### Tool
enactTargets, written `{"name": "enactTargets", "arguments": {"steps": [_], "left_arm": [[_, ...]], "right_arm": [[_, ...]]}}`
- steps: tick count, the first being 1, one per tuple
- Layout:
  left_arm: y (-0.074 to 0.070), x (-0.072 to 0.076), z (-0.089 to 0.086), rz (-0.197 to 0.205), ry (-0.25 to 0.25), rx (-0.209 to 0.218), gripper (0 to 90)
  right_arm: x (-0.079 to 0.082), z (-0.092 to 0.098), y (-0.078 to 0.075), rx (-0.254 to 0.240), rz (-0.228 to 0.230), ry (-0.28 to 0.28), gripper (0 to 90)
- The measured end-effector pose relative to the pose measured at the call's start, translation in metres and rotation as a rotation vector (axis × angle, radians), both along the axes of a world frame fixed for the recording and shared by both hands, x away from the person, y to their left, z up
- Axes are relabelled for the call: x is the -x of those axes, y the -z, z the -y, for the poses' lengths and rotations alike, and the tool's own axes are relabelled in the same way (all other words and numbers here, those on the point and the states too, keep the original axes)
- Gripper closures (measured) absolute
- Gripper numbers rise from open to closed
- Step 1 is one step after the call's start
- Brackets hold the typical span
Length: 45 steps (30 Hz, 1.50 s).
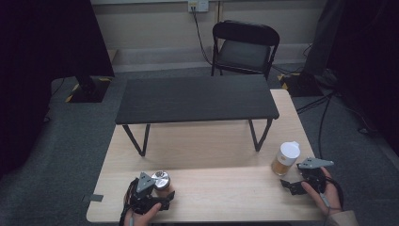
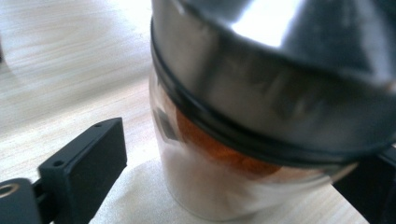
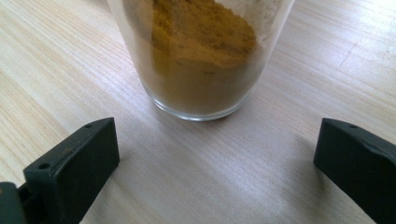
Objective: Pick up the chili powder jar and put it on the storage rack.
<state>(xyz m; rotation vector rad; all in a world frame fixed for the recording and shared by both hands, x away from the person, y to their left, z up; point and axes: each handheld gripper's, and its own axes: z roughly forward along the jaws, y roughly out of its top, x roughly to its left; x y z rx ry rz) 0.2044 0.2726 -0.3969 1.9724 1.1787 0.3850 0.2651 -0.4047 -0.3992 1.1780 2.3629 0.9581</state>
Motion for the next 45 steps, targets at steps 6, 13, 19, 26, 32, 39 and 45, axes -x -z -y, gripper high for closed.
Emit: {"name": "enactTargets", "arguments": {"steps": [6, 13, 19, 26, 32, 39, 45], "left_arm": [[0.001, -0.003, 0.001, -0.010, 0.005, 0.003, 13.5], [0.003, -0.005, 0.001, -0.010, 0.019, 0.007, 23.9], [0.001, -0.002, 0.006, 0.017, 0.035, -0.033, 29.2], [-0.002, -0.001, 0.011, 0.035, 0.037, -0.068, 30.5], [-0.002, 0.000, 0.009, 0.030, 0.025, -0.051, 30.6], [-0.006, -0.001, 0.006, 0.019, 0.014, -0.039, 30.6], [-0.013, -0.006, 0.005, 0.007, 0.020, -0.035, 30.6]], "right_arm": [[0.000, 0.000, 0.000, 0.000, -0.001, 0.001, 0.0], [0.000, 0.000, 0.000, 0.000, 0.000, 0.000, 0.0], [0.000, 0.000, 0.000, 0.000, 0.000, 0.000, 0.0], [0.000, 0.000, 0.000, 0.000, 0.000, 0.000, 0.0], [0.000, 0.000, 0.000, 0.000, 0.000, 0.000, 0.0], [0.000, 0.000, 0.000, 0.000, 0.000, 0.000, 0.0], [0.000, 0.000, 0.000, 0.000, 0.000, 0.000, 0.0]]}}
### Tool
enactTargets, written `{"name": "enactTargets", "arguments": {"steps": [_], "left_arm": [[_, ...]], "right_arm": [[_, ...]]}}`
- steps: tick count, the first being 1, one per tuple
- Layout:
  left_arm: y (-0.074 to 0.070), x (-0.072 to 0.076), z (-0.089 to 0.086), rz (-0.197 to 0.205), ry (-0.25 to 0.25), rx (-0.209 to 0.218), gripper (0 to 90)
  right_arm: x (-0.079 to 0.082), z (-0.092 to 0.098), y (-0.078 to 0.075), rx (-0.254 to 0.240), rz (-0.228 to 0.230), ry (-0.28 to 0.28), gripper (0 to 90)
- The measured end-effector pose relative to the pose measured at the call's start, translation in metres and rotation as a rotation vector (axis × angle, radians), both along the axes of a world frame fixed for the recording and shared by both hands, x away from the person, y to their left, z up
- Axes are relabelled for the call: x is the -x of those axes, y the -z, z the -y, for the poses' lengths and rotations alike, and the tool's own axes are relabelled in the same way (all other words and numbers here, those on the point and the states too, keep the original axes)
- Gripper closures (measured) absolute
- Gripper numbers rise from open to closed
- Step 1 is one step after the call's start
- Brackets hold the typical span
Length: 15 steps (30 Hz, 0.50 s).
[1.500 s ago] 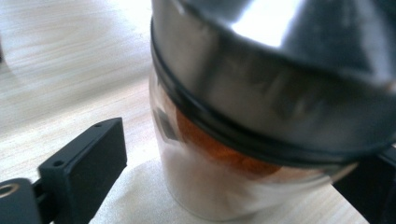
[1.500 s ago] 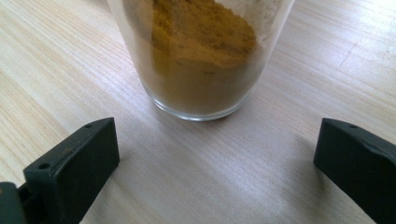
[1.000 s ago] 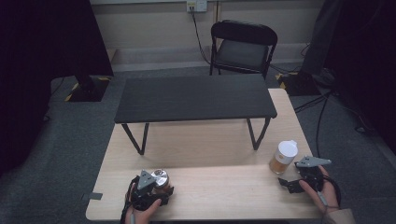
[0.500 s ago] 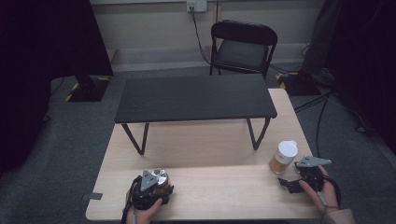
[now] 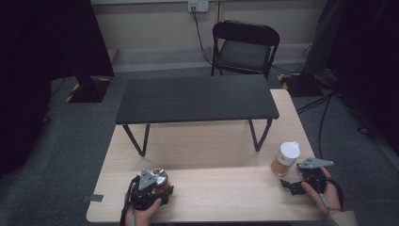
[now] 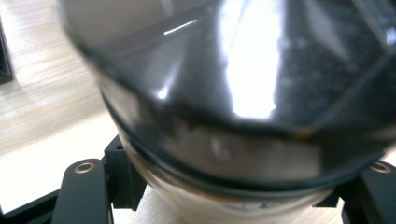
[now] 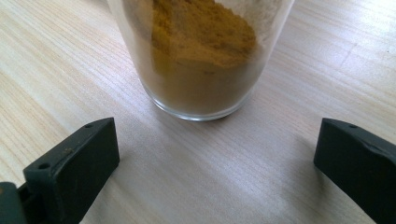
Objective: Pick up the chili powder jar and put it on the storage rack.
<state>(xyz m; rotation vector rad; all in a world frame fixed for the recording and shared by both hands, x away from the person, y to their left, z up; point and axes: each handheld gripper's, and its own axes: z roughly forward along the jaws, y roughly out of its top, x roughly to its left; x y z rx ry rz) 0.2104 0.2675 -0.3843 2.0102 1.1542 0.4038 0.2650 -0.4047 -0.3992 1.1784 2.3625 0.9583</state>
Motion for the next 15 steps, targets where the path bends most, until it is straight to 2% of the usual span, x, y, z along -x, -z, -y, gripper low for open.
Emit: {"name": "enactTargets", "arguments": {"steps": [3, 15], "left_arm": [[-0.003, -0.004, 0.001, -0.009, 0.013, -0.003, 30.6], [-0.019, -0.016, -0.001, -0.014, 0.040, 0.031, 30.6]], "right_arm": [[0.000, 0.000, 0.000, 0.000, 0.000, 0.000, 0.0], [0.000, 0.000, 0.000, 0.000, 0.000, 0.000, 0.0]]}}
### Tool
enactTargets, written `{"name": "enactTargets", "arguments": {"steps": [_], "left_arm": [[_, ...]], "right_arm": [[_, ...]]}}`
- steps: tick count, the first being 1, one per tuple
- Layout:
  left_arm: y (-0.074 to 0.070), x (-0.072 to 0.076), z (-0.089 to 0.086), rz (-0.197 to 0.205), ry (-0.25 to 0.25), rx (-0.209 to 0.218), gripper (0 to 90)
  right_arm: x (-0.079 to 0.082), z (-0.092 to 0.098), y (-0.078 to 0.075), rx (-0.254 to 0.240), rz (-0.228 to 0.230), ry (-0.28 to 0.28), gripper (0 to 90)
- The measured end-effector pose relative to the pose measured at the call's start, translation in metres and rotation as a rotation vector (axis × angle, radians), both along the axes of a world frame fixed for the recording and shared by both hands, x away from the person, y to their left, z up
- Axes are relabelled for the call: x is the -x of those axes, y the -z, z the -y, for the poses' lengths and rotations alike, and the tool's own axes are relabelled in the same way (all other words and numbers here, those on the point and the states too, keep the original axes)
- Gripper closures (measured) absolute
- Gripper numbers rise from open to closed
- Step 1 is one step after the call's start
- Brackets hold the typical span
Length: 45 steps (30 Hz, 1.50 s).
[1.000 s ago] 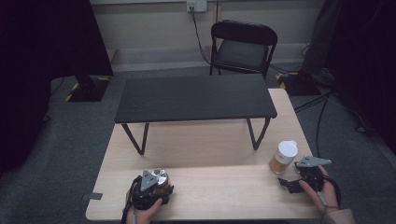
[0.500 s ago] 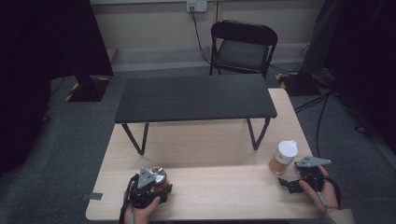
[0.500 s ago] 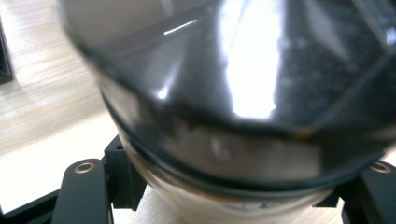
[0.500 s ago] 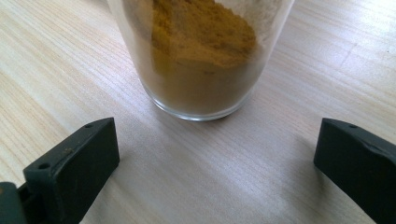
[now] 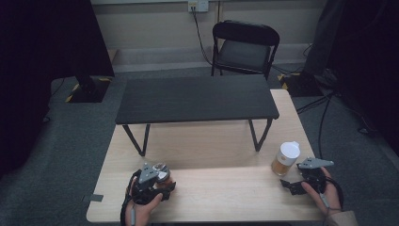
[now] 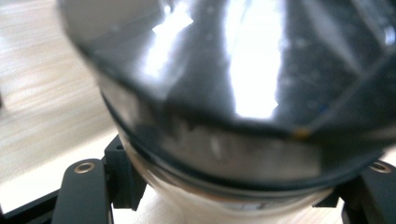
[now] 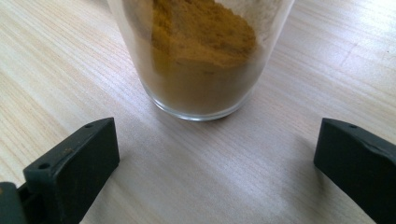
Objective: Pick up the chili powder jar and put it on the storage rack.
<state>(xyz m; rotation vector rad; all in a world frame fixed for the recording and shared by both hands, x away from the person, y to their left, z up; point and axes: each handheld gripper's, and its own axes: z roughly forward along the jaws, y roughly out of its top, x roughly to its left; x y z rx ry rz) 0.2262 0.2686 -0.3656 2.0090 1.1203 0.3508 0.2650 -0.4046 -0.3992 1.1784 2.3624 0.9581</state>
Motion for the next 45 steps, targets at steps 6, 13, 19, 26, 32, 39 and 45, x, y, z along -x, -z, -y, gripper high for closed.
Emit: {"name": "enactTargets", "arguments": {"steps": [6, 13, 19, 26, 32, 39, 45], "left_arm": [[-0.015, -0.007, 0.002, 0.001, 0.013, -0.004, 30.6], [-0.031, -0.016, 0.005, -0.003, 0.028, -0.009, 30.6], [-0.040, -0.022, 0.008, -0.011, 0.041, -0.013, 30.6], [-0.050, -0.028, 0.008, -0.002, 0.052, -0.011, 30.6], [-0.061, -0.035, 0.011, -0.002, 0.065, -0.023, 30.6], [-0.070, -0.043, 0.013, -0.004, 0.070, -0.013, 30.6], [-0.078, -0.047, 0.014, 0.007, 0.066, -0.006, 30.6]], "right_arm": [[0.000, 0.000, 0.000, 0.000, 0.000, 0.000, 0.0], [0.000, 0.000, 0.000, 0.000, 0.000, 0.000, 0.0], [0.000, 0.000, 0.000, 0.000, 0.000, 0.000, 0.0], [0.000, 0.000, 0.000, 0.000, 0.000, 0.001, 0.0], [0.000, 0.000, 0.000, 0.000, 0.001, 0.001, 0.0], [0.000, 0.000, 0.000, 0.000, 0.001, 0.002, 0.0], [0.000, 0.000, 0.000, 0.000, 0.001, 0.003, 0.0]]}}
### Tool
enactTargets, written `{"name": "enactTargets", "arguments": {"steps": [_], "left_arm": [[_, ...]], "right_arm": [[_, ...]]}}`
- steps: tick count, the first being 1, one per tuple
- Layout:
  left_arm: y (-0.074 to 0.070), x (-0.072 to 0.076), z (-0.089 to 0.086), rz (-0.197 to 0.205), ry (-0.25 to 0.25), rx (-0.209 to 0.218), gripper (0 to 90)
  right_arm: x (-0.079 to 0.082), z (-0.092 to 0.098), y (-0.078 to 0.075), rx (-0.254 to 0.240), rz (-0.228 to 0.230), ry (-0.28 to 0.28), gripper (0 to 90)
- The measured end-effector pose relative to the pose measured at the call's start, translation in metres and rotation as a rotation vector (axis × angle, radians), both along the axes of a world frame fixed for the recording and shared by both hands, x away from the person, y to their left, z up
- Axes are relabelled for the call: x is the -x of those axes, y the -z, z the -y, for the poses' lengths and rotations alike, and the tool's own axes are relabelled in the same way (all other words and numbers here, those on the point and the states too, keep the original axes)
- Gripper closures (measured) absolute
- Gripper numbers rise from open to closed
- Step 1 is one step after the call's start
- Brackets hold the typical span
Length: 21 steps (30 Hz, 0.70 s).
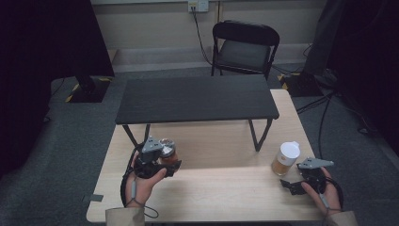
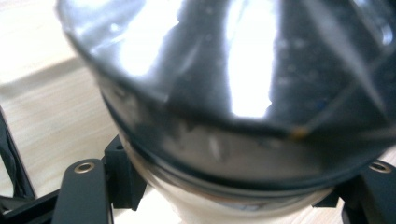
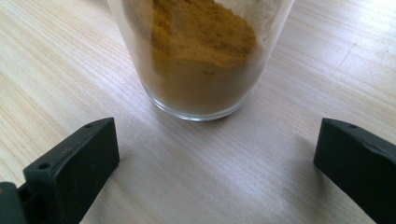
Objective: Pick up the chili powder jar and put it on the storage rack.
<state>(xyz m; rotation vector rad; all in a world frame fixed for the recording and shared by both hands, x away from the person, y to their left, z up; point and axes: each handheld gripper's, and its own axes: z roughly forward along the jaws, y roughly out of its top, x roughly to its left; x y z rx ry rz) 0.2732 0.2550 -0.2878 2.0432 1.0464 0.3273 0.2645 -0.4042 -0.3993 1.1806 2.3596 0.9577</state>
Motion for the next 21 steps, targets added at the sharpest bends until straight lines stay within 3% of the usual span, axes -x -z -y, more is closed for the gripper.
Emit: {"name": "enactTargets", "arguments": {"steps": [11, 21], "left_arm": [[-0.018, -0.009, 0.007, 0.019, 0.014, -0.022, 30.6], [-0.032, -0.016, 0.008, 0.027, 0.021, -0.016, 30.6]], "right_arm": [[0.000, 0.000, 0.000, 0.000, 0.000, 0.001, 0.0], [0.000, 0.000, 0.000, 0.000, 0.000, 0.001, 0.0]]}}
